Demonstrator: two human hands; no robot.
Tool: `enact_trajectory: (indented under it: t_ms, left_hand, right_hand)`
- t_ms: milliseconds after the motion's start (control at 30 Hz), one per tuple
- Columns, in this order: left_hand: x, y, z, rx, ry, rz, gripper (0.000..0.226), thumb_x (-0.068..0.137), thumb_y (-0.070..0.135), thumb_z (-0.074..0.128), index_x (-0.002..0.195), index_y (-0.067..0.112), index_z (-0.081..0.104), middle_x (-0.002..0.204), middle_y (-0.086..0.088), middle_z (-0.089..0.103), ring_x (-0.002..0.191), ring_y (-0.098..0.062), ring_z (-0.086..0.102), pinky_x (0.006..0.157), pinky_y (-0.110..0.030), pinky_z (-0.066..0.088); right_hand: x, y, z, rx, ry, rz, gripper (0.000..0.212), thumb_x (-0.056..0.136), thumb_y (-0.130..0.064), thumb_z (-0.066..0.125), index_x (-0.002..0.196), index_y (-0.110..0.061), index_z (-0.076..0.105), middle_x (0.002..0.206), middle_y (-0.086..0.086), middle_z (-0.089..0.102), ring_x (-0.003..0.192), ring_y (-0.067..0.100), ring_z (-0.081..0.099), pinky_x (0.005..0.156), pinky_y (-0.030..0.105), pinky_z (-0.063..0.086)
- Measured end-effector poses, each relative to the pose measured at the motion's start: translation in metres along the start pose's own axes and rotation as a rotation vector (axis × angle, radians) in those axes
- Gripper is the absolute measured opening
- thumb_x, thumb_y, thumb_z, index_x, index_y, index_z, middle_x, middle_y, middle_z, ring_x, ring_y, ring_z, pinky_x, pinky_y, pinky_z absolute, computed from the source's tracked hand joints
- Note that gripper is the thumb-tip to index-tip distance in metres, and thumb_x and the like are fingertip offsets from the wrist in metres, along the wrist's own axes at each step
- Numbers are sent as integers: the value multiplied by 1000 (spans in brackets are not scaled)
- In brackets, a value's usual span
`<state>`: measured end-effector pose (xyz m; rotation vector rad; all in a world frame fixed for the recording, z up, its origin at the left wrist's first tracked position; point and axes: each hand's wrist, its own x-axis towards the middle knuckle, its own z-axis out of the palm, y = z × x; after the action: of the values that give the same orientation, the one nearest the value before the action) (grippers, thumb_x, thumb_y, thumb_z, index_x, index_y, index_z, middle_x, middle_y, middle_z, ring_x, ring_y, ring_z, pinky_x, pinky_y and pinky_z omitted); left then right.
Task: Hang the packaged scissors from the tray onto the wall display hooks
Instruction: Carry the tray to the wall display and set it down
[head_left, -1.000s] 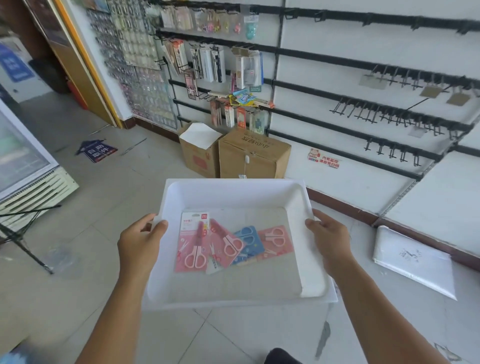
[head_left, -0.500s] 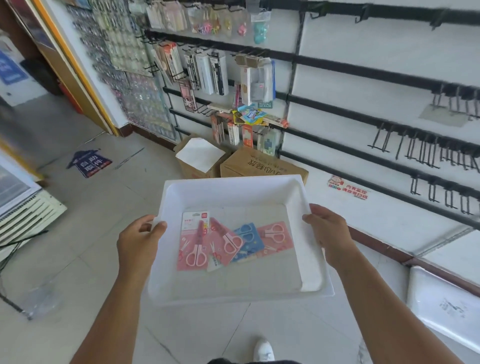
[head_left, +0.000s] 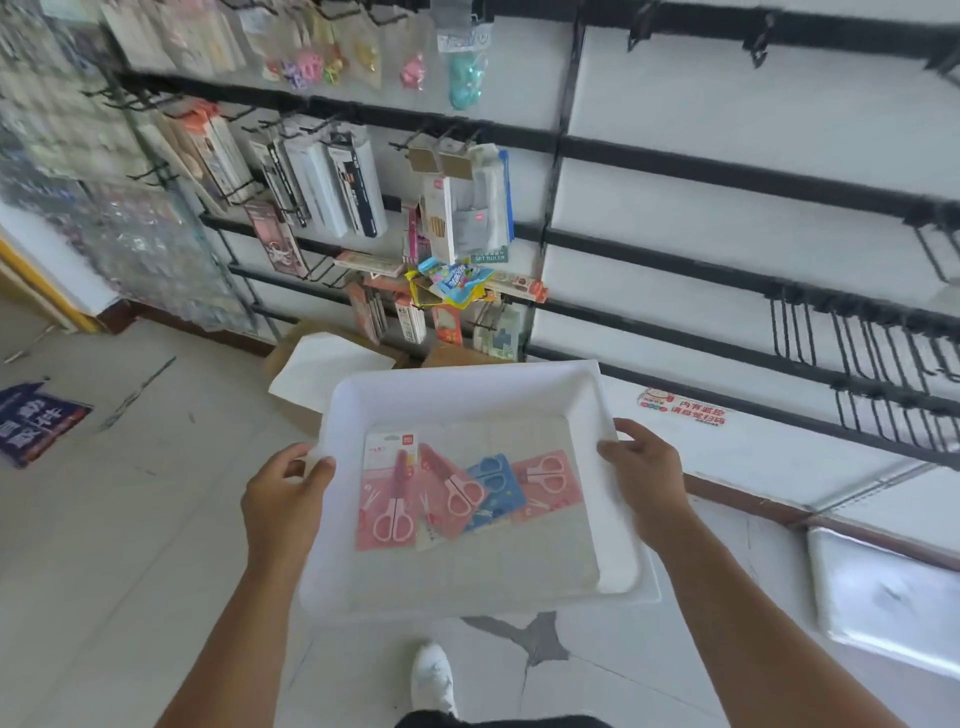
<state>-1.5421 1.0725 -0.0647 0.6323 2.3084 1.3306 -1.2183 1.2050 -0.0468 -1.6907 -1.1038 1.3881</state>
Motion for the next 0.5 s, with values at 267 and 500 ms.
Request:
enact_trajectory:
  t_ms: [267,500]
  left_hand:
    - [132,42,44,82,-139,47,37,85,25,72,120,14,69,105,-5,67,99,-28,64,81,-37,51]
    - [190,57,104,176,-222,19,38,86,27,72,121,13,68,106,-4,67,93,-24,61,76,-33,45]
  right_hand:
    - [66,-36,47,61,75,105,26,91,-5,65,95,-30,70,74,0,72,67,21,64,64,30,53]
    - [145,-38,50,55,7,199,36,93,-5,64,126,-20,67,91,9,71,69,20,63,66,34,54]
